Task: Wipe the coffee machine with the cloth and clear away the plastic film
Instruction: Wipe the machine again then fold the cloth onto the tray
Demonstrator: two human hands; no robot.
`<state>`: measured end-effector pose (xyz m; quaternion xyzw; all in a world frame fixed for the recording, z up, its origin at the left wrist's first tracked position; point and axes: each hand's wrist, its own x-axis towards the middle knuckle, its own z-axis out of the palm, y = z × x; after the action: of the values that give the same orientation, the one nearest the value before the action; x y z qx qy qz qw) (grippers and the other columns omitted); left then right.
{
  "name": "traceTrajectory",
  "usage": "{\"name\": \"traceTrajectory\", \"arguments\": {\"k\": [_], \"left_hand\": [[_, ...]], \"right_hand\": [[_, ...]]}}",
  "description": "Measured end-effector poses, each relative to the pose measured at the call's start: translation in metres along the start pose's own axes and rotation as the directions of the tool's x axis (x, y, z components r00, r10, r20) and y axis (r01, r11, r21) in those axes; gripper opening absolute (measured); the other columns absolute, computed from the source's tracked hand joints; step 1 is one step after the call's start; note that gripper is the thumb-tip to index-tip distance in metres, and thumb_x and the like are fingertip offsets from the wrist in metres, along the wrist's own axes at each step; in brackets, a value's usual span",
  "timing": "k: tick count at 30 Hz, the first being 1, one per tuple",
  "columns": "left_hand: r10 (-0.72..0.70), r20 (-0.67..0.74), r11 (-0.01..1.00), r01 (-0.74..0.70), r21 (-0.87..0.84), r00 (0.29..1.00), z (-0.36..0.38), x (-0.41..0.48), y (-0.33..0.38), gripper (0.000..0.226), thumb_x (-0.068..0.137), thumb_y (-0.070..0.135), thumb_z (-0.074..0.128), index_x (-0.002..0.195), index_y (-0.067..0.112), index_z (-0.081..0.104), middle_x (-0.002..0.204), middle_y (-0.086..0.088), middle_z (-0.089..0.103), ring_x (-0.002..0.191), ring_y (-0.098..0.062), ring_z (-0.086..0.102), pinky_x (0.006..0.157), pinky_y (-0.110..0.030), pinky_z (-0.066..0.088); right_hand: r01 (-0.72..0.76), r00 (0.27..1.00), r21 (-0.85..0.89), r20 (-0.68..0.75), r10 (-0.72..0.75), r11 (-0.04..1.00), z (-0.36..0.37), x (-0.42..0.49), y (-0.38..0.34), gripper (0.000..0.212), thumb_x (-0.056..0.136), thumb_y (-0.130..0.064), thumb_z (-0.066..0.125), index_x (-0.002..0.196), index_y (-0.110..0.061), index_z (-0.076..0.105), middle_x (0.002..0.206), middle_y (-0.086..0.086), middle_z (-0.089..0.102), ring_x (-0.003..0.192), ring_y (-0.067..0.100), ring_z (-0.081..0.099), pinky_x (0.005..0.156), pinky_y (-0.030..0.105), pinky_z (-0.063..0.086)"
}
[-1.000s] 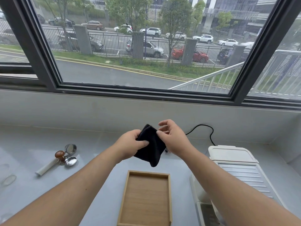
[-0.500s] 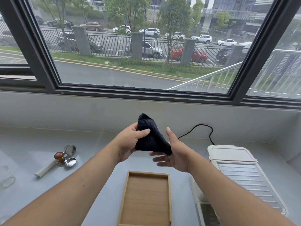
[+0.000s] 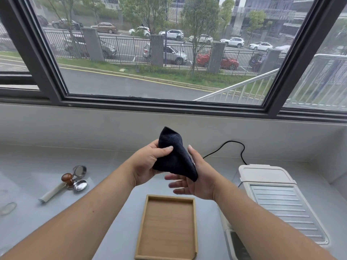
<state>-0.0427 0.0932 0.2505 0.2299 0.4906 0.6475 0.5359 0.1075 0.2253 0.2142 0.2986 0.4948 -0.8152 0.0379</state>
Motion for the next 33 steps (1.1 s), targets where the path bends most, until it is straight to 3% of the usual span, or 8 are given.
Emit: {"name": "traceTrajectory", "arguments": {"k": [5, 9, 11, 14, 17, 24, 30, 33], "left_hand": [[-0.001, -0.008, 0.998, 0.002, 0.065, 1.0, -0.006, 0.0, 0.0, 0.027, 0.1, 0.017, 0.066, 0.125, 0.02, 0.071, 0.127, -0.01, 0.075, 0.114, -0.027, 0.073, 0.085, -0.039, 0.062], [-0.005, -0.112, 0.994, 0.018, 0.11, 0.994, -0.009, 0.004, -0.007, 0.028, 0.103, 0.017, 0.062, 0.13, 0.017, 0.066, 0.126, -0.009, 0.076, 0.116, -0.029, 0.073, 0.101, -0.052, 0.058], [0.003, -0.174, 0.988, 0.024, 0.154, 0.985, -0.009, 0.007, -0.012, 0.025, 0.104, 0.016, 0.061, 0.128, 0.017, 0.066, 0.122, -0.008, 0.078, 0.112, -0.028, 0.075, 0.094, -0.048, 0.061], [0.025, -0.278, 0.961, 0.054, 0.271, 0.96, -0.01, 0.01, -0.019, 0.02, 0.103, 0.018, 0.064, 0.122, 0.021, 0.068, 0.114, -0.006, 0.08, 0.098, -0.024, 0.078, 0.069, -0.035, 0.063], [0.053, -0.335, 0.927, 0.078, 0.366, 0.941, -0.014, 0.012, -0.026, 0.014, 0.1, 0.021, 0.068, 0.113, 0.026, 0.069, 0.106, -0.002, 0.08, 0.086, -0.019, 0.078, 0.059, -0.032, 0.061], [0.073, -0.399, 0.854, 0.149, 0.499, 0.914, -0.03, 0.019, -0.046, 0.01, 0.097, 0.022, 0.068, 0.106, 0.024, 0.067, 0.103, -0.006, 0.074, 0.082, -0.022, 0.075, 0.053, -0.029, 0.059], [0.034, -0.428, 0.827, 0.215, 0.52, 0.903, -0.045, 0.024, -0.076, 0.009, 0.094, 0.026, 0.07, 0.102, 0.027, 0.068, 0.095, -0.005, 0.073, 0.08, -0.023, 0.075, 0.053, -0.031, 0.059], [0.024, -0.442, 0.826, 0.231, 0.514, 0.897, -0.053, 0.025, -0.09, 0.01, 0.092, 0.027, 0.071, 0.102, 0.027, 0.068, 0.094, -0.005, 0.074, 0.078, -0.022, 0.075, 0.053, -0.035, 0.061]], "right_hand": [[0.186, 0.982, 0.08, -0.016, -0.186, 0.979, -0.001, -0.001, -0.005, 0.05, 0.091, -0.051, 0.067, 0.129, -0.019, 0.07, 0.113, 0.007, 0.078, 0.098, 0.023, 0.075, 0.084, 0.041, 0.06], [0.293, 0.952, 0.07, -0.12, -0.283, 0.954, -0.007, -0.001, -0.015, 0.037, 0.098, -0.019, 0.064, 0.135, -0.012, 0.062, 0.103, 0.006, 0.076, 0.078, 0.022, 0.073, 0.062, 0.034, 0.058], [0.322, 0.928, 0.01, -0.199, -0.314, 0.947, -0.009, 0.001, -0.015, 0.029, 0.1, -0.011, 0.062, 0.13, -0.011, 0.064, 0.101, 0.007, 0.075, 0.073, 0.022, 0.071, 0.057, 0.032, 0.055], [0.373, 0.87, -0.108, -0.305, -0.388, 0.922, -0.012, 0.006, -0.013, 0.02, 0.101, -0.004, 0.062, 0.121, -0.008, 0.064, 0.101, 0.01, 0.076, 0.072, 0.02, 0.073, 0.053, 0.031, 0.055], [0.379, 0.845, -0.187, -0.33, -0.421, 0.906, -0.016, 0.009, -0.009, 0.015, 0.1, -0.004, 0.063, 0.114, -0.008, 0.065, 0.094, 0.01, 0.076, 0.065, 0.019, 0.07, 0.047, 0.031, 0.052], [0.249, 0.865, -0.205, -0.393, -0.313, 0.947, -0.026, 0.017, 0.008, 0.012, 0.1, -0.004, 0.061, 0.099, -0.015, 0.065, 0.089, 0.005, 0.071, 0.063, 0.019, 0.064, 0.047, 0.031, 0.055], [0.179, 0.876, -0.216, -0.41, -0.255, 0.96, -0.034, 0.029, 0.03, 0.009, 0.1, -0.002, 0.06, 0.105, -0.009, 0.065, 0.093, 0.009, 0.069, 0.073, 0.026, 0.064, 0.049, 0.035, 0.058], [0.136, 0.877, -0.226, -0.426, -0.224, 0.965, -0.038, 0.036, 0.042, 0.012, 0.1, -0.003, 0.06, 0.111, -0.005, 0.064, 0.095, 0.013, 0.067, 0.079, 0.027, 0.061, 0.059, 0.046, 0.062]]}}
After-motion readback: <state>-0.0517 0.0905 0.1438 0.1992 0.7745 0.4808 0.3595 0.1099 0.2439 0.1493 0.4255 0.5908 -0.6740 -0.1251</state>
